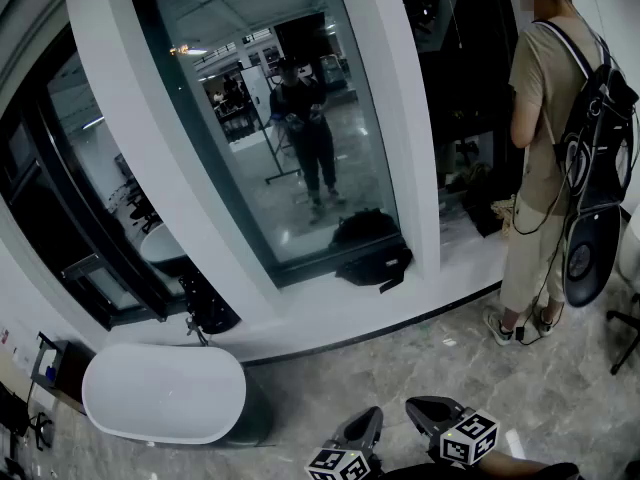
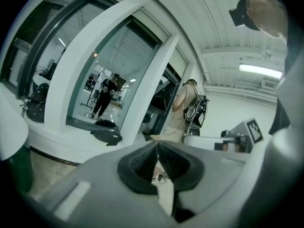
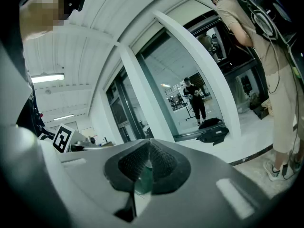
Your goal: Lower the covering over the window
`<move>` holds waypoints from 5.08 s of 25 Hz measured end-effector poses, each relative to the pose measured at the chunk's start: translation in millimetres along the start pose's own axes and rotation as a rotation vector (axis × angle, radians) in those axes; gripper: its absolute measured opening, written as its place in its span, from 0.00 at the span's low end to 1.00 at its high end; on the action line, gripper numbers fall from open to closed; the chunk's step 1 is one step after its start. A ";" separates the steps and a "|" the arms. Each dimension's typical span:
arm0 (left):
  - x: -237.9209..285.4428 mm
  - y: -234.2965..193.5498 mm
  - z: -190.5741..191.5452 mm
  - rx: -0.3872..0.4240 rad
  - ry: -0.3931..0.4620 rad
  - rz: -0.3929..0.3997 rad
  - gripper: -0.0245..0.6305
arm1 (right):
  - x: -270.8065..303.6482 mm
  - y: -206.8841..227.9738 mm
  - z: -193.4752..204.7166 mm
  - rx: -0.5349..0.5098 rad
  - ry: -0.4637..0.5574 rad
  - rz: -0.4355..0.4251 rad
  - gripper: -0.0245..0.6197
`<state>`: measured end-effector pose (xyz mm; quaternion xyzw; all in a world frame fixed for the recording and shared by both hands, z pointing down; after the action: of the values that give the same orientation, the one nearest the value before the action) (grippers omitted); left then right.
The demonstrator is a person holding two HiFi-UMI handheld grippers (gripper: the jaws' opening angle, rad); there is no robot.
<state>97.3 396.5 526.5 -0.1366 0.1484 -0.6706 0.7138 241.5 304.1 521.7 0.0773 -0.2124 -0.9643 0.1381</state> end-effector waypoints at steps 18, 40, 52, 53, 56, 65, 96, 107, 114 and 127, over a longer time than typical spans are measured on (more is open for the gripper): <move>-7.7 -4.3 -5.7 -0.008 0.000 -0.024 0.04 | 4.6 -2.9 0.5 0.030 0.006 0.011 0.05; 162.6 -119.6 -26.8 -0.100 -0.132 0.138 0.04 | 120.6 112.3 -20.1 0.091 0.083 0.274 0.05; 280.1 -252.0 -73.2 -0.145 -0.173 0.209 0.04 | 276.3 172.4 -42.6 0.064 0.080 0.350 0.05; 289.8 -257.9 -73.4 -0.150 -0.176 0.206 0.04 | 280.7 183.1 -44.3 0.082 0.078 0.367 0.05; 329.4 -273.9 -74.4 -0.160 -0.169 0.187 0.04 | 297.6 222.1 -55.1 0.112 0.076 0.387 0.05; 493.0 -274.9 -102.1 -0.027 -0.039 0.147 0.04 | 366.2 374.5 -138.2 0.092 0.113 0.236 0.05; 879.0 -273.6 -262.8 0.070 0.376 0.519 0.34 | 376.8 484.6 -189.5 -0.168 0.098 0.563 0.05; 877.5 -255.5 -262.8 0.000 0.310 0.802 0.06 | 393.0 476.3 -182.7 -0.168 0.090 0.650 0.05; 847.5 -284.0 -248.9 -0.052 0.255 0.870 0.06 | 430.5 462.4 -233.8 -0.195 0.205 0.515 0.05; 789.1 -316.1 -251.2 -0.146 0.178 0.991 0.06 | 586.5 420.8 -503.4 -0.418 0.648 0.199 0.21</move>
<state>-247.2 -410.0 397.8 -0.0416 0.3021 -0.2484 0.9194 -112.8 -433.5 198.0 0.3268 0.0364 -0.8942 0.3036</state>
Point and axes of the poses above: the fingertips, and each gripper's own axes: x forward along the fingers, y to its right, z out of its underside, the point moved 8 cm from there along -x, backward along the fingers, and after that the axes turned 12 degrees about y, right-handed, at the moved point
